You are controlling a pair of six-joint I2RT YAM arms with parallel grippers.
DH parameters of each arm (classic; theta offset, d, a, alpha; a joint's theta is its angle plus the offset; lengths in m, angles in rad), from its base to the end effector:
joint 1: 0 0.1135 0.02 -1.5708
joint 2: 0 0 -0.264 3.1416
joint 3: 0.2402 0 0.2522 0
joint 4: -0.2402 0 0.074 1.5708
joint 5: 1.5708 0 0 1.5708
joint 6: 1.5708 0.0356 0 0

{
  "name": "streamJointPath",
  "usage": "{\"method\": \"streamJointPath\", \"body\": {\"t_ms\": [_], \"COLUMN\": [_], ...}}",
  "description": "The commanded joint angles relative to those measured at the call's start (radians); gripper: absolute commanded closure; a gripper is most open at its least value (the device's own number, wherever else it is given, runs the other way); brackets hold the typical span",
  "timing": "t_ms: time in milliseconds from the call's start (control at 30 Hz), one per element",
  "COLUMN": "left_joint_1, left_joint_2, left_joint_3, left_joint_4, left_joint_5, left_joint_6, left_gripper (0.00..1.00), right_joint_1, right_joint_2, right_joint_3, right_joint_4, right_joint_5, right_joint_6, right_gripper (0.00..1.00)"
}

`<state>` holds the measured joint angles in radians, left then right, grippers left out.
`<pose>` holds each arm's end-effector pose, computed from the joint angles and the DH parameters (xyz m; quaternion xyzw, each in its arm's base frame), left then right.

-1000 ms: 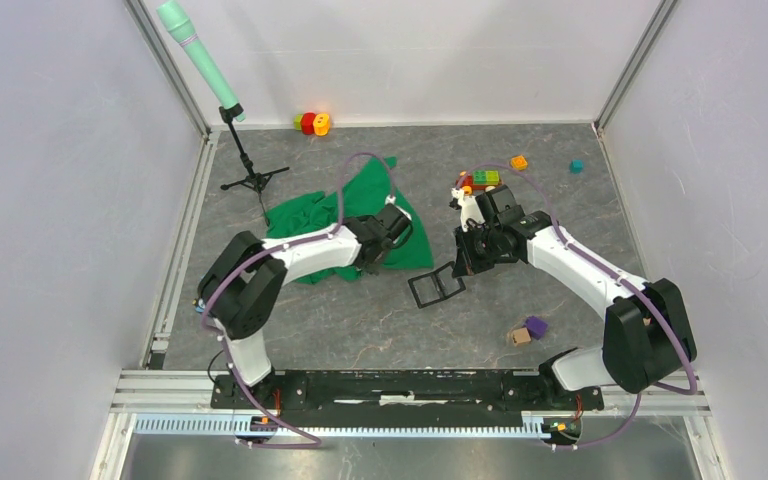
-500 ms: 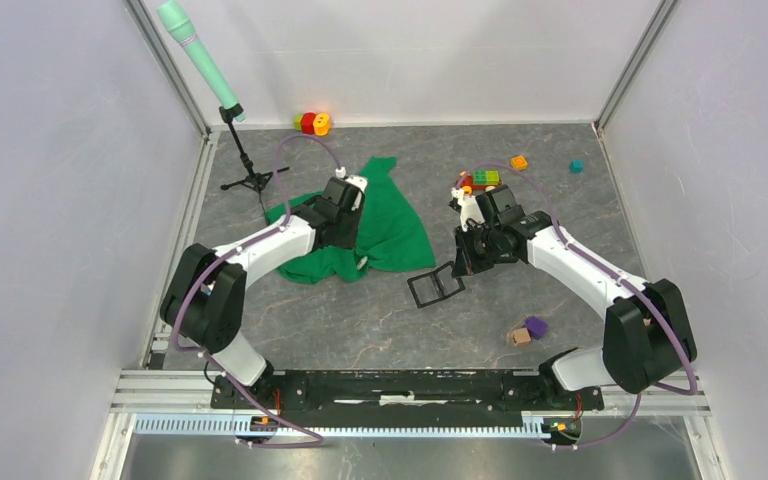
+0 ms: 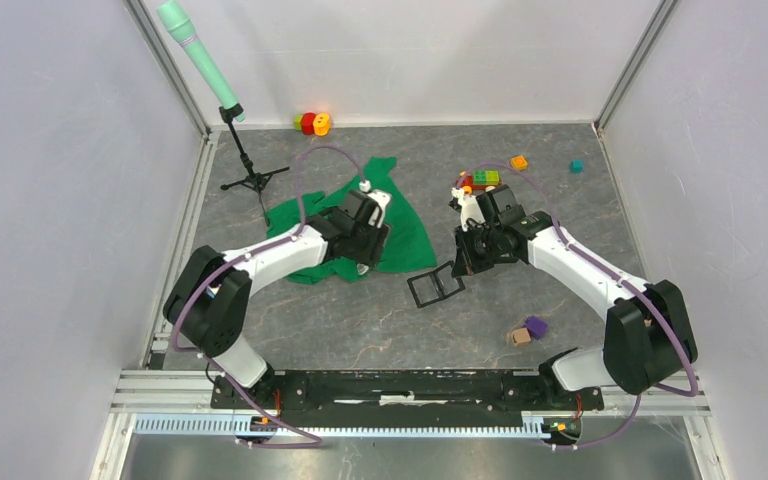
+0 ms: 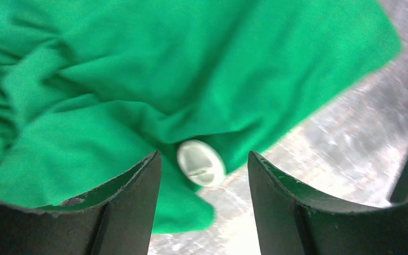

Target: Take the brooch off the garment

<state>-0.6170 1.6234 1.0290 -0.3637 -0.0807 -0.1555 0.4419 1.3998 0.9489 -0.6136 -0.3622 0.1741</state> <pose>0.2736 -0.1906 0.2001 0.2060 0.9302 -0.0779 0.2936 0.2420 0.1285 0.2271 -0.1718 0.9378 0.2408 0.1819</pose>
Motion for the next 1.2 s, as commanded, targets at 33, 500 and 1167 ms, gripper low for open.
{"method": "streamJointPath", "body": {"t_ms": [33,500,1167], "left_joint_1": [-0.064,-0.024,0.116], "left_joint_2": [-0.011,0.083,0.133], "left_joint_3": [-0.002,-0.009,-0.012], "left_joint_4": [-0.02,-0.023,0.322], "left_joint_5": [0.0,-0.068,0.757], "left_joint_6": [0.024,0.001,-0.289], "left_gripper": [0.32,0.44,0.81], "right_joint_1": [-0.006,-0.005,-0.006], "right_joint_2": [-0.028,-0.031,-0.021], "right_joint_3": [-0.007,-0.01,-0.01], "right_joint_4": [0.028,0.033,0.032], "right_joint_5": [-0.021,-0.026,-0.022], "right_joint_6": [-0.008,-0.007,-0.011], "right_gripper": [1.0,1.0,1.0]}}
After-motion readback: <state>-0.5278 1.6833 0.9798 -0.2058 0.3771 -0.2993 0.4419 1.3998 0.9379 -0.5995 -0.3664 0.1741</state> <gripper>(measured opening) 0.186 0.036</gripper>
